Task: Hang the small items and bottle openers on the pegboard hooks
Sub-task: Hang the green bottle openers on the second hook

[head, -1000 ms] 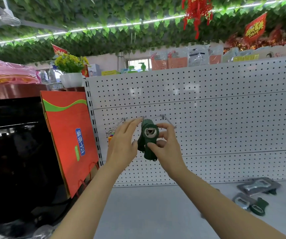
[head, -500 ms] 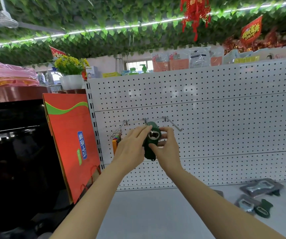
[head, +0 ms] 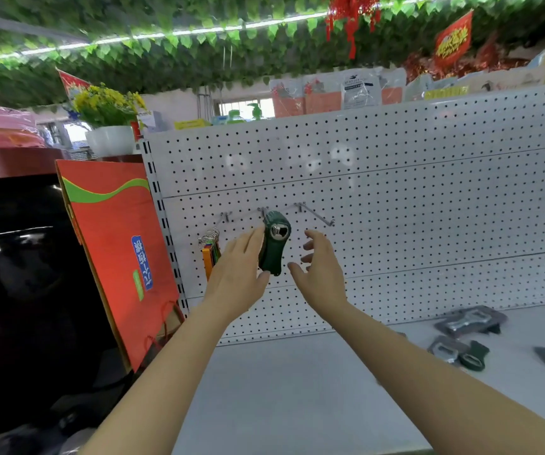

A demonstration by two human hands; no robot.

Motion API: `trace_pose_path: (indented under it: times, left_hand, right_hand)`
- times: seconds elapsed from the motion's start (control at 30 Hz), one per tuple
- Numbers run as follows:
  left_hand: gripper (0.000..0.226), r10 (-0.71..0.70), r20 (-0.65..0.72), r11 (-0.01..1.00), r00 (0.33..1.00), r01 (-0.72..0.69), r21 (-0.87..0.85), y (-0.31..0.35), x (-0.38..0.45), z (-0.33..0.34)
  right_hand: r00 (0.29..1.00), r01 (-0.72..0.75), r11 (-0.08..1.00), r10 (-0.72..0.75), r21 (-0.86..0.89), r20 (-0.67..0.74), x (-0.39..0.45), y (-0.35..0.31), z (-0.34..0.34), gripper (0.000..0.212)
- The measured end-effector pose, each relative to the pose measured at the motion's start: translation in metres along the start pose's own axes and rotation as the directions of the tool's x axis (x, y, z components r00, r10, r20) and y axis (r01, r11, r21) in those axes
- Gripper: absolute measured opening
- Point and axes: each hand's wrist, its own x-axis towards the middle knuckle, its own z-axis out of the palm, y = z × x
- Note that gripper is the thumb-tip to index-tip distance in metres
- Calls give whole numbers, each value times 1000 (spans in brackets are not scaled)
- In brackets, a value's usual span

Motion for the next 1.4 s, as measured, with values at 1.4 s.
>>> trace_pose_path:
  times: [1.4]
  left_hand:
    - [40, 163, 530, 986, 832, -145, -76, 365, 10, 331]
  right_hand:
    - [963, -133, 649, 262, -749, 56, -90, 356, -373, 59]
